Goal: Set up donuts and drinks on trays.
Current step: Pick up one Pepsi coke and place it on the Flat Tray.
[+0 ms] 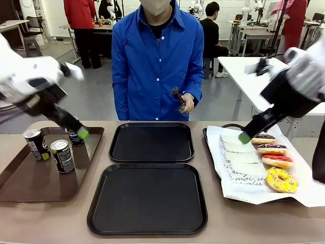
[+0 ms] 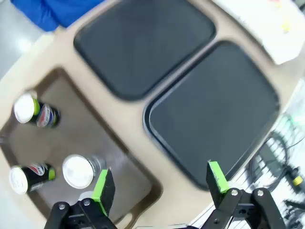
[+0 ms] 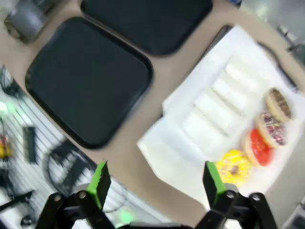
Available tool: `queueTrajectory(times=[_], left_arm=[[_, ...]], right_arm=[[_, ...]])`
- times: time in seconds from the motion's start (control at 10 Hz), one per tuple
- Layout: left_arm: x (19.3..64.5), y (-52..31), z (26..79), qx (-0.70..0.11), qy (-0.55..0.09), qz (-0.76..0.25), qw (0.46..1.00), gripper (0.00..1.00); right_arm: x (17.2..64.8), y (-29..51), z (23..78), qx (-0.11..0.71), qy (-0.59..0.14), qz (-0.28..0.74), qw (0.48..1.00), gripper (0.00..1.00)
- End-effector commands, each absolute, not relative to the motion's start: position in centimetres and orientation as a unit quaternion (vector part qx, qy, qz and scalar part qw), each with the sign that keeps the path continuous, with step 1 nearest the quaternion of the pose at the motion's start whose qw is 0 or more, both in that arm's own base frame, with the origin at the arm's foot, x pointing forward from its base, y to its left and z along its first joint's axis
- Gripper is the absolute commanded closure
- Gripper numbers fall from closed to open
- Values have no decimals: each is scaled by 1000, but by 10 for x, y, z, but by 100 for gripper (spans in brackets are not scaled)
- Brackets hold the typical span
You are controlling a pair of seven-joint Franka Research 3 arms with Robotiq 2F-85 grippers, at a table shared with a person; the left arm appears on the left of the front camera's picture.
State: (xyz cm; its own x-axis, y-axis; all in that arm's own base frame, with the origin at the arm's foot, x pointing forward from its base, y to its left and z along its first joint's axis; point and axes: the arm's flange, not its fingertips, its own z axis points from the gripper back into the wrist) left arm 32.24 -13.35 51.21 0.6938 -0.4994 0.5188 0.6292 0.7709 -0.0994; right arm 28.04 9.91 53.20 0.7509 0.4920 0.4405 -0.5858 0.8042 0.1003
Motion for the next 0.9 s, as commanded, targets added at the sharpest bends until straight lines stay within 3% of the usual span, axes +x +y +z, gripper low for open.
queueTrajectory(times=[0.0,0.2,0.5,0.8], left_arm=[[304,-62,502,-518,-348,-181,760,0],[299,-2,504,-619,-363,-102,690,0],[292,74,464,-638,-348,8,687,0],[284,131,427,-635,-325,82,696,0]], right_arm=[[280,31,498,382,-246,139,880,0],[285,-31,480,459,-253,42,851,0],[282,-102,445,489,-209,-46,846,0],[250,-170,434,529,-152,-83,830,0]])
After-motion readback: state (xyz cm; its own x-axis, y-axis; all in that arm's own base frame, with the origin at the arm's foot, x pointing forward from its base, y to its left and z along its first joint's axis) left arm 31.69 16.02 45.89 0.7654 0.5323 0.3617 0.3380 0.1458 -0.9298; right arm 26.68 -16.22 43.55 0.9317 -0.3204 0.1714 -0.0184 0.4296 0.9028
